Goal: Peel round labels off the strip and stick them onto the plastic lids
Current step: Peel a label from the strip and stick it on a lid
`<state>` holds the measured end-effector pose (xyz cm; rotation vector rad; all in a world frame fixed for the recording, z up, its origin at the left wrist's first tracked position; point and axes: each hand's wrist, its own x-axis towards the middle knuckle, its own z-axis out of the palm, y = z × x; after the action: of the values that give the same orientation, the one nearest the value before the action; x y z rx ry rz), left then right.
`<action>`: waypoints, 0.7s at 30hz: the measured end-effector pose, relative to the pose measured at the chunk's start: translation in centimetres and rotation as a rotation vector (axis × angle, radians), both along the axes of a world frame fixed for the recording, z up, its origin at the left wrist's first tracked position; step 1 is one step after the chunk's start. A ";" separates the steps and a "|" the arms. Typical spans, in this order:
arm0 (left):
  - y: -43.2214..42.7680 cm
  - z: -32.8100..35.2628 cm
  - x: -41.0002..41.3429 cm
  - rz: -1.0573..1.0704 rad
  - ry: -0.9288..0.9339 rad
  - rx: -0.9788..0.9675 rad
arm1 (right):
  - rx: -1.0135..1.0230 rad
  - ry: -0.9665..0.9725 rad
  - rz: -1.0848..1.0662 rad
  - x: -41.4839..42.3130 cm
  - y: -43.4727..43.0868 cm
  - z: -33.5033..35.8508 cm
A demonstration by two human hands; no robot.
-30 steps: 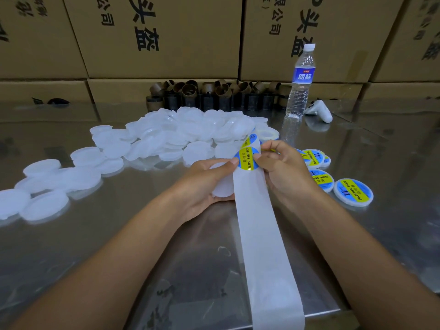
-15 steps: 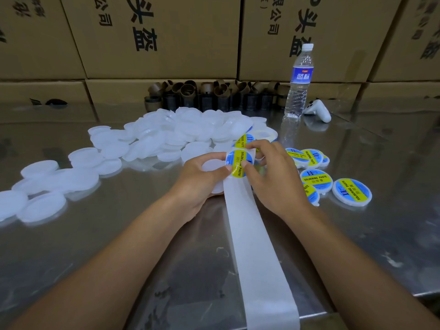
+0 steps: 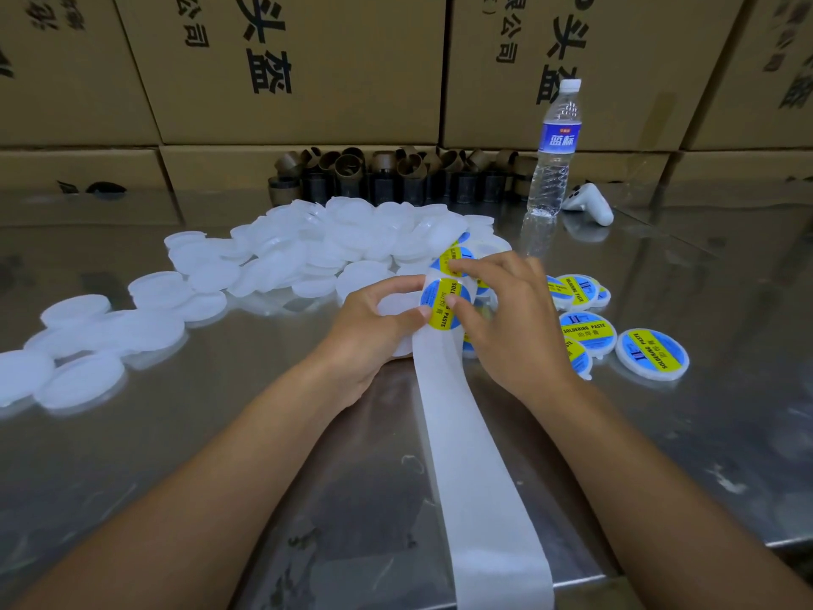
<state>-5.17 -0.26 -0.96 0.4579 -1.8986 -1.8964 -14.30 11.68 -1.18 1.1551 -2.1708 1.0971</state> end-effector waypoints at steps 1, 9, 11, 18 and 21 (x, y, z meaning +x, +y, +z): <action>0.0 0.0 0.0 -0.003 -0.001 -0.003 | 0.007 -0.005 0.002 0.0 0.0 0.0; 0.1 0.2 0.1 0.000 -0.017 0.016 | -0.002 -0.024 0.027 0.0 0.1 0.2; 0.1 0.2 0.1 0.000 -0.020 0.013 | -0.013 -0.031 0.043 0.1 0.1 0.2; -0.1 0.0 0.0 0.011 -0.031 0.038 | -0.023 -0.063 0.064 0.3 0.1 0.3; -0.1 0.0 0.0 0.006 -0.032 0.039 | -0.029 -0.059 0.066 0.2 0.1 0.3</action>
<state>-5.19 -0.32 -0.94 0.5083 -1.8811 -1.9365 -14.06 11.82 -0.87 1.2030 -2.1680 1.2011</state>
